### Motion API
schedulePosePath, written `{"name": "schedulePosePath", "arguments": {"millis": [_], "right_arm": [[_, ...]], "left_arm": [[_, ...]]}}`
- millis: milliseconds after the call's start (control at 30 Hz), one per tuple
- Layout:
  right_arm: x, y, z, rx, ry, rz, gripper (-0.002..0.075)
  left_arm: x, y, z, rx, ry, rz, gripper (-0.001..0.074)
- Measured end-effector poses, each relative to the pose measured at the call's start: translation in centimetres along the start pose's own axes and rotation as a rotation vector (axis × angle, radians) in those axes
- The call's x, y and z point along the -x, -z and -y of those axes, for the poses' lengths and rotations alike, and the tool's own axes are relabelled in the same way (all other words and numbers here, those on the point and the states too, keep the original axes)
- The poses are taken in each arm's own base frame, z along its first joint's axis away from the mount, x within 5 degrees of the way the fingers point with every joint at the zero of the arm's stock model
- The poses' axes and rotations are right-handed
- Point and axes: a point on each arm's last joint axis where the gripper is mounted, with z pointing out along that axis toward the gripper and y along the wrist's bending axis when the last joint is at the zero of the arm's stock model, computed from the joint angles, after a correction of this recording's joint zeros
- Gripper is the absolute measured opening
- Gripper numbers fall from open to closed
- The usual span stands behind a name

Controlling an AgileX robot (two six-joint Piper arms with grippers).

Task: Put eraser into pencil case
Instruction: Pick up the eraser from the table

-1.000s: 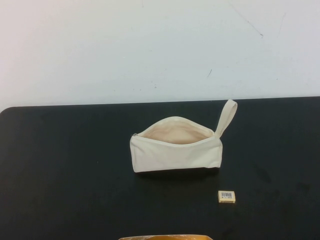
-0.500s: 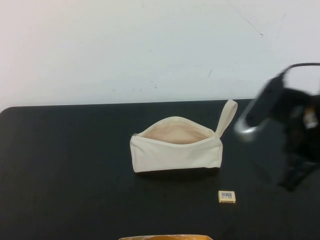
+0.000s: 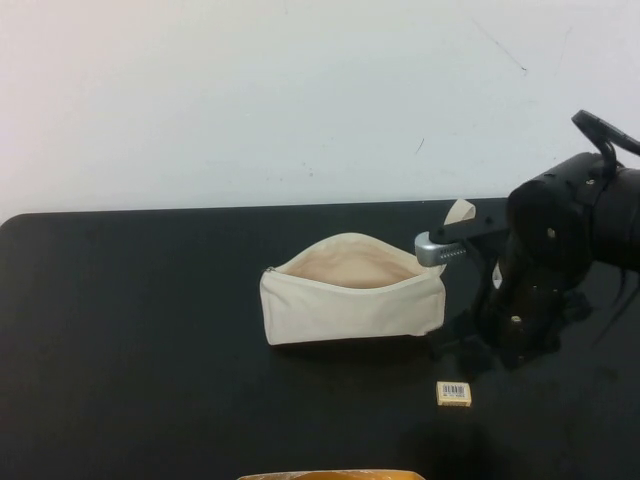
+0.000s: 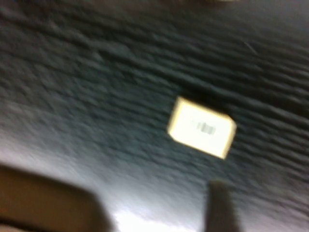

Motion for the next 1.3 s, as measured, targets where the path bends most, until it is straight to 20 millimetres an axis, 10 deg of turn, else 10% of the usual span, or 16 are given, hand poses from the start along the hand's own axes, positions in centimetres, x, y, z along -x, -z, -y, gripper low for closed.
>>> {"name": "schedulePosePath", "arguments": {"millis": [133, 300, 1067, 1300], "right_arm": [[1.0, -1.3, -0.5, 0.065, -0.047, 0.062, 0.0534], [1.6, -2.3, -0.6, 0.072, -0.034, 0.108, 0.0571], [1.2, -7.0, -0.6, 0.041, -0.026, -0.028, 0.0467], [0.6, -6.7, -0.8, 0.054, -0.04, -0.097, 0.0304]], "left_arm": [[0.0, 0.0, 0.0, 0.0, 0.0, 0.0, -0.0001], [0.0, 0.0, 0.0, -0.002, 0.004, 0.0, -0.0001], [0.0, 0.0, 0.1, -0.01, 0.027, -0.001, -0.0001], [0.0, 0.0, 0.1, -0.01, 0.027, -0.001, -0.0001]]}}
